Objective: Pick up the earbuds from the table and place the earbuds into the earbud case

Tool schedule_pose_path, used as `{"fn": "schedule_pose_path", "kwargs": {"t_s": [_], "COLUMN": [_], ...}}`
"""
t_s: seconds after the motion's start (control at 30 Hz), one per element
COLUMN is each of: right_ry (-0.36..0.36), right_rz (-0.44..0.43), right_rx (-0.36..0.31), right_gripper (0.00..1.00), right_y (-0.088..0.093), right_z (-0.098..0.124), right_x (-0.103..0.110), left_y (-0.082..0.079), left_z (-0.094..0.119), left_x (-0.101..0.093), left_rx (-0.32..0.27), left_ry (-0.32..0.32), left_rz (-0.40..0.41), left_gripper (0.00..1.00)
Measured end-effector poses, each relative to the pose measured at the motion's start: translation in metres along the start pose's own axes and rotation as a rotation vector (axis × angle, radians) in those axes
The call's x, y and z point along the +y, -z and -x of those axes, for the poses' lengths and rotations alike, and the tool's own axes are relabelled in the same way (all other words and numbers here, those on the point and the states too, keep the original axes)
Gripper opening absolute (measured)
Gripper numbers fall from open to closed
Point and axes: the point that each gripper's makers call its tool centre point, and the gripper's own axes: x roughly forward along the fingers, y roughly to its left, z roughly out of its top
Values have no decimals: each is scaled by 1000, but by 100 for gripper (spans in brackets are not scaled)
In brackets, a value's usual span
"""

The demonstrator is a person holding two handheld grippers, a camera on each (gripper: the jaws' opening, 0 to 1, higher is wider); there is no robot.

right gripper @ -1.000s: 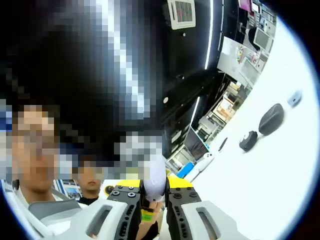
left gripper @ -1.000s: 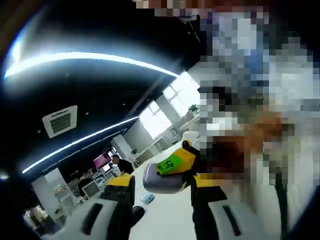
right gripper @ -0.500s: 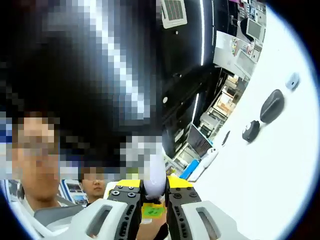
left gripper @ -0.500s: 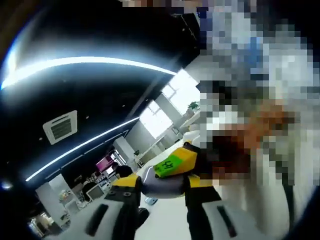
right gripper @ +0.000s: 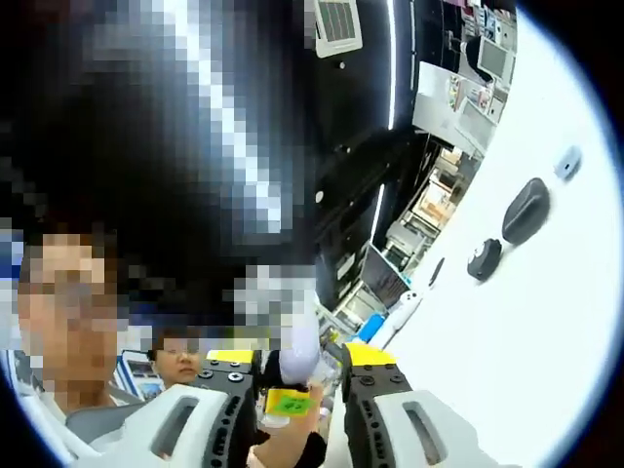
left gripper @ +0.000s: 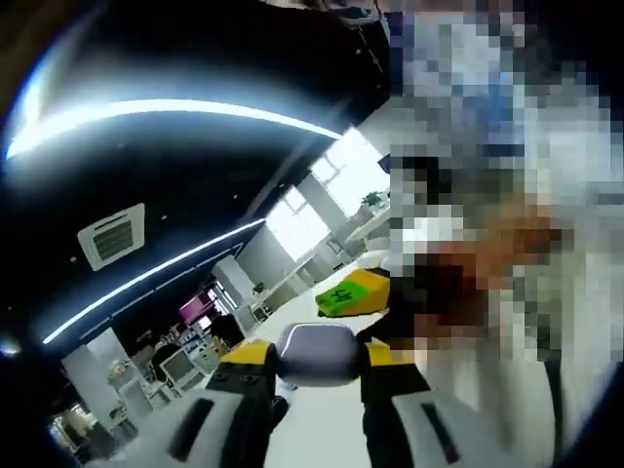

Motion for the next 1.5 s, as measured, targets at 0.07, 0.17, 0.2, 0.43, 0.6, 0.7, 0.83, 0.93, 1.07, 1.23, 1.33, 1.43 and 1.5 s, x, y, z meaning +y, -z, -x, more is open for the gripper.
{"fn": "schedule_pose_path", "kwargs": {"t_s": [0.07,0.17,0.2,0.43,0.6,0.7,0.83,0.93,1.07,1.23,1.33,1.43,1.5], "right_ry": [12,80,97,192,272,328,364,378,408,431,453,467,474], "right_rz": [26,112,139,289,465,566,604,599,600,589,589,585,591], "right_rx": [12,36,40,93,146,173,180,176,164,141,134,119,112], "right_gripper": [32,34,34,37,41,41,41,40,38,37,36,36,36], "right_y": [3,-3,-4,-12,-17,-18,-19,-20,-23,-29,-32,-35,-37], "right_z": [0,4,6,16,19,21,22,24,28,34,38,40,40], "right_x": [0,-9,-12,-24,-30,-36,-43,-47,-53,-59,-64,-66,-66], "left_y": [5,22,28,79,112,138,177,201,229,253,265,271,279], "left_z": [2,11,14,40,50,51,49,42,32,20,16,12,9], "left_x": [2,14,20,78,113,135,156,167,175,181,182,175,179], "left_rx": [8,35,46,112,126,160,222,236,292,340,380,420,425], "left_ry": [14,31,30,14,33,-16,-84,-163,-244,-320,-365,-407,-419], "left_rz": [38,140,168,382,448,511,566,670,749,745,706,701,701], "left_gripper": [35,35,35,35,35,35,35,35,35,35,35,36,36]}}
